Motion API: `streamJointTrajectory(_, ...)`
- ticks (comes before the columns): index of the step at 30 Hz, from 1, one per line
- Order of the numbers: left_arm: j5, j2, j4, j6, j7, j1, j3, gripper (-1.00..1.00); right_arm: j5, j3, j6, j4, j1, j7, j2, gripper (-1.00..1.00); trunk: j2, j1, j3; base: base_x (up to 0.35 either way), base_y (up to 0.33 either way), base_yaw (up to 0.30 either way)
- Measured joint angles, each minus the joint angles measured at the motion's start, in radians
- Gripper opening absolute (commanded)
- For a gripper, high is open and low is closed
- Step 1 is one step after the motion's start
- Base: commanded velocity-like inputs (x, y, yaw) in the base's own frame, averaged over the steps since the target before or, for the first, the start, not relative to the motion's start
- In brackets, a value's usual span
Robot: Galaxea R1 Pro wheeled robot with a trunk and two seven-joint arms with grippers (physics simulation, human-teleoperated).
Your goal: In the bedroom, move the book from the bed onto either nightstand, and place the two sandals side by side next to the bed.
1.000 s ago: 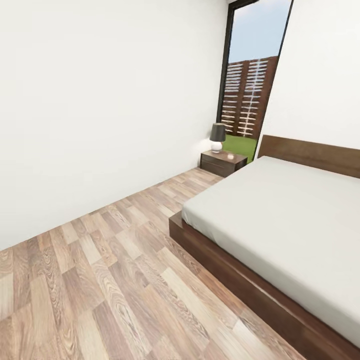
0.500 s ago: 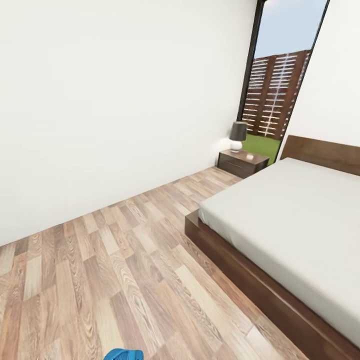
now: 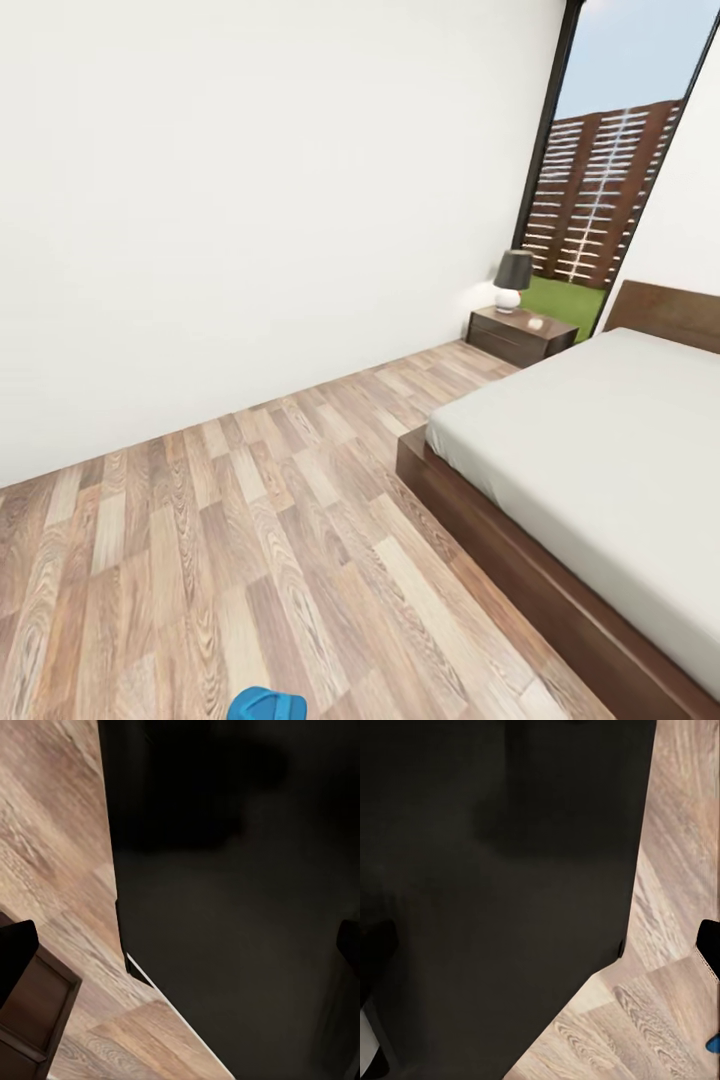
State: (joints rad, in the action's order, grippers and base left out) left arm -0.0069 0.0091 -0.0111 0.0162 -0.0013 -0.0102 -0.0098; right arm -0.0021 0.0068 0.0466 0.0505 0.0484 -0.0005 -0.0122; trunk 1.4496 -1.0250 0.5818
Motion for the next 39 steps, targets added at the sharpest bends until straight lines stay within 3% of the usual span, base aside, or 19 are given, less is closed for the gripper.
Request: streamJointTrajectory(39,-0.001,0.0,0.0,0.002,0.0,0.0,-0.002,1.0,0.0,-0.001,0.002,0.0,0.0,0.002,0.001,1.0,0.0,0.0,-0.05,0.0,0.0,0.192)
